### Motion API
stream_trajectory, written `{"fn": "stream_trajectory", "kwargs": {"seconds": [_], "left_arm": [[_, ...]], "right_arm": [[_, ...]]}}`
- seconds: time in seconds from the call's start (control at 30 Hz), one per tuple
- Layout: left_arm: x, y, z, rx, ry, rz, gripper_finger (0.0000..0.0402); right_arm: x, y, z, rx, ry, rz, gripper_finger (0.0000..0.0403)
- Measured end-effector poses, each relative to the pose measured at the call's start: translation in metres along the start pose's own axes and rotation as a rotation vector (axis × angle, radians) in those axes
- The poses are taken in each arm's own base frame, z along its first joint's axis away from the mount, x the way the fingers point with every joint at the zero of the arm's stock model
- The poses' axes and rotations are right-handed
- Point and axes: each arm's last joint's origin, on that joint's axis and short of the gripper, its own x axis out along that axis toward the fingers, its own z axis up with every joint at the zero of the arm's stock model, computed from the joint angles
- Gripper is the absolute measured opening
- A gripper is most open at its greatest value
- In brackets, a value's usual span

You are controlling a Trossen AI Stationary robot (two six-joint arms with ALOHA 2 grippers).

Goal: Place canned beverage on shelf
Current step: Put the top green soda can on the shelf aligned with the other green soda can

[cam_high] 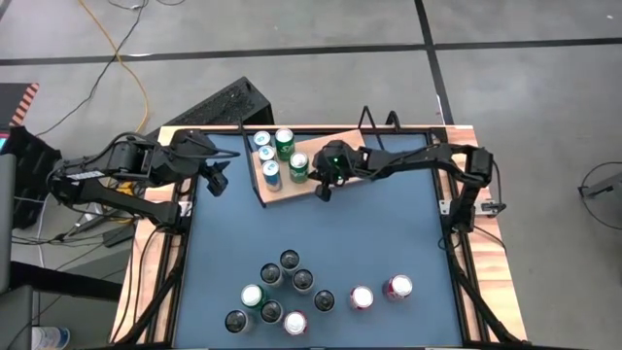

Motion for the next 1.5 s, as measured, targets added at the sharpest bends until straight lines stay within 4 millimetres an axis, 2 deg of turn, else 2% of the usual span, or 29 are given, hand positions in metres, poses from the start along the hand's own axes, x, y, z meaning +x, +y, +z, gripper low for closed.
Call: {"fn": "stream_trajectory", "kwargs": {"seconds": [0.53,0.77,0.87,1.5], "left_arm": [[0.0,0.0,0.0,0.012,-0.007,0.016,0.0193],[0.0,0.0,0.0,0.008,-0.007,0.016,0.0193],[0.0,0.0,0.0,0.008,-0.008,0.019,0.0193],[0.0,0.001,0.0,0.003,-0.015,0.033,0.0193]], "right_arm": [[-0.002,-0.019,0.011,0.006,-0.118,-0.036,0.0],[-0.003,-0.001,0.009,-0.01,-0.076,0.02,0.0],[0.003,0.005,0.008,-0.041,-0.094,0.034,0.0],[0.002,-0.011,0.018,-0.06,-0.207,-0.022,0.0]]}}
